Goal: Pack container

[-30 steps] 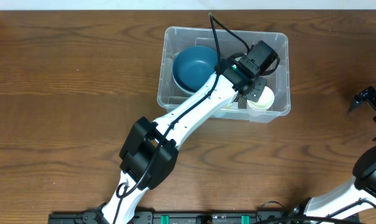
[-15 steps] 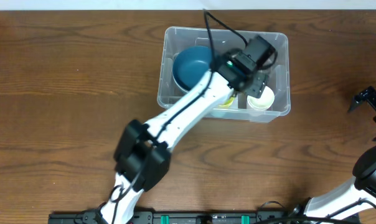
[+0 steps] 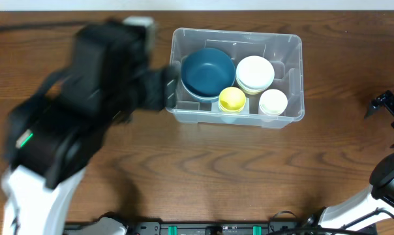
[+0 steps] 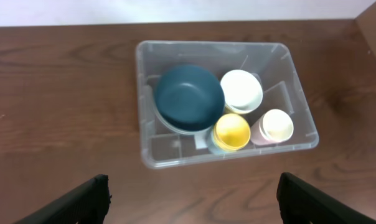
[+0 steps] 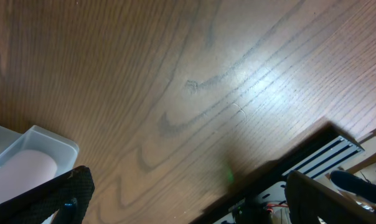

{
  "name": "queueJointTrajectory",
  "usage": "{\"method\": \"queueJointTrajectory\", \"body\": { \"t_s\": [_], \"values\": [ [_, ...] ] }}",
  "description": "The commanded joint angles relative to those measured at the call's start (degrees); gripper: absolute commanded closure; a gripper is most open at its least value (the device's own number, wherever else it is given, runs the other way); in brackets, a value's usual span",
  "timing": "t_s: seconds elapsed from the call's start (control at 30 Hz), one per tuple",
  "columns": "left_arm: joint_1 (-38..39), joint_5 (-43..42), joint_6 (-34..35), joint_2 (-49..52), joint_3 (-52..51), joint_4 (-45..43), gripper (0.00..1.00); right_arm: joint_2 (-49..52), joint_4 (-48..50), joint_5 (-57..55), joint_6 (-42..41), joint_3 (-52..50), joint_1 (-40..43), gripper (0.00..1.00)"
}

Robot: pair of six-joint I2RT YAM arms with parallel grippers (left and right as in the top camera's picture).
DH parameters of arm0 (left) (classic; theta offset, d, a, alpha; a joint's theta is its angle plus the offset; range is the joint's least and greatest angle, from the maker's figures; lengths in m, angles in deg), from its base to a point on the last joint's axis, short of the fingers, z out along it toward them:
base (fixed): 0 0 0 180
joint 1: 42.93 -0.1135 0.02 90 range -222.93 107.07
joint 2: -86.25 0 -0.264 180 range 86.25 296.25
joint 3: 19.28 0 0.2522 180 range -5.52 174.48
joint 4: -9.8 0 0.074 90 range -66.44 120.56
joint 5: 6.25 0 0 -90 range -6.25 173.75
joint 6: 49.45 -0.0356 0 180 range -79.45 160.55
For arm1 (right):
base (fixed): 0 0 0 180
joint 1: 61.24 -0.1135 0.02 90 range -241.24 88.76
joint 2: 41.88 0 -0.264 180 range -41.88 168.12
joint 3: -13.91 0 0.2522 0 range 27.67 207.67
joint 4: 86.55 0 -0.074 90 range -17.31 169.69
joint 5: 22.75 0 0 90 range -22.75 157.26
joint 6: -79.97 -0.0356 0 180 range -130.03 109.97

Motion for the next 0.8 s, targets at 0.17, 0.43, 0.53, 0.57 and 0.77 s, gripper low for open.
{"method": "queueJointTrajectory", "body": {
  "t_s": [0.17, 0.43, 0.53, 0.57, 0.77],
  "values": [
    [-0.8, 0.0, 1.6, -20.7, -13.8, 0.8, 0.14, -1.4, 0.0, -0.1, -0.9, 0.0, 0.6, 0.01],
    [-0.8, 0.0, 6.8, -44.0, -30.1, -1.4, 0.02, -1.4, 0.0, -0.1, -0.9, 0.0, 0.6, 0.01],
    [-0.8, 0.0, 6.8, -48.3, -31.0, 2.6, 0.02, -1.4, 0.0, -0.1, -0.9, 0.0, 0.6, 0.01],
    [-0.8, 0.0, 6.8, -49.3, -31.0, 4.2, 0.02, -1.4, 0.0, -0.1, -0.9, 0.0, 0.6, 0.01],
    [-0.8, 0.0, 6.8, -51.9, -31.0, 13.7, 0.02, -1.4, 0.0, -0.1, -0.9, 0.0, 0.6, 0.01]
  ]
}}
